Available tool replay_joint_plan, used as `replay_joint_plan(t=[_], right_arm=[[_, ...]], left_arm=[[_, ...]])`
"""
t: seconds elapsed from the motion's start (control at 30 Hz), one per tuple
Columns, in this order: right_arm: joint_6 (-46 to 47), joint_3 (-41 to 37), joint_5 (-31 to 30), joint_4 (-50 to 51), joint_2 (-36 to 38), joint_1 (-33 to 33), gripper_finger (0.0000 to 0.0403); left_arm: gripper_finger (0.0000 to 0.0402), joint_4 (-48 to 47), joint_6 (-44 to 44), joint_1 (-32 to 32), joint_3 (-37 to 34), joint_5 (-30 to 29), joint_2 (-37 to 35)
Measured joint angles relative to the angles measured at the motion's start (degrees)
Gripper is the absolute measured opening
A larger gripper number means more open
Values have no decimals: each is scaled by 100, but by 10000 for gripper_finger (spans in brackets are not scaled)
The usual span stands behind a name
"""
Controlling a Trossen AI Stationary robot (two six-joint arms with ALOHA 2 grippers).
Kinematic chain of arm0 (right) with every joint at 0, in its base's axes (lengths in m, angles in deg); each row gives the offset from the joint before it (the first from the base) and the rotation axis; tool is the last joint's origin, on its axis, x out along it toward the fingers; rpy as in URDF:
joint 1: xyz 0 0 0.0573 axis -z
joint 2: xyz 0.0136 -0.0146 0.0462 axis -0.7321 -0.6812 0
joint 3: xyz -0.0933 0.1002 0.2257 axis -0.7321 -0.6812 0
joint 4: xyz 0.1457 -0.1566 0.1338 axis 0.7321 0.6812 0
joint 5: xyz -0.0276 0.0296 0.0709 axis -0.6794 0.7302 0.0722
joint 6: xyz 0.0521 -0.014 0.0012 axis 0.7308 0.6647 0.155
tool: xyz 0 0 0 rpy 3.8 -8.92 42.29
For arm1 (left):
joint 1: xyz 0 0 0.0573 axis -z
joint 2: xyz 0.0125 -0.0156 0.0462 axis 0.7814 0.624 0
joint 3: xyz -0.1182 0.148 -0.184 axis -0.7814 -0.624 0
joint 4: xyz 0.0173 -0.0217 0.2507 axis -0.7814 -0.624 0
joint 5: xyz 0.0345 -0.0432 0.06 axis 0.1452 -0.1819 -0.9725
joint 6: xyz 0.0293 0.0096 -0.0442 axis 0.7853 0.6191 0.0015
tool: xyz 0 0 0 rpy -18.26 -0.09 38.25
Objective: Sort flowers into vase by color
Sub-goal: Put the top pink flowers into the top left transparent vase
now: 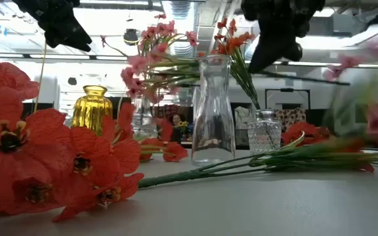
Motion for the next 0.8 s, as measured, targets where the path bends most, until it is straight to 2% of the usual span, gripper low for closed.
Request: replay_joint_plan(t=[0.33,0.8], right_arm=[[-432,5,-684,-359,621,0,25],[-2411,11,-876,-2430,722,105,25]], left_arm=[[178,158,-44,1,-1,204,0],[178,802,-297,37,-1,1189,0]])
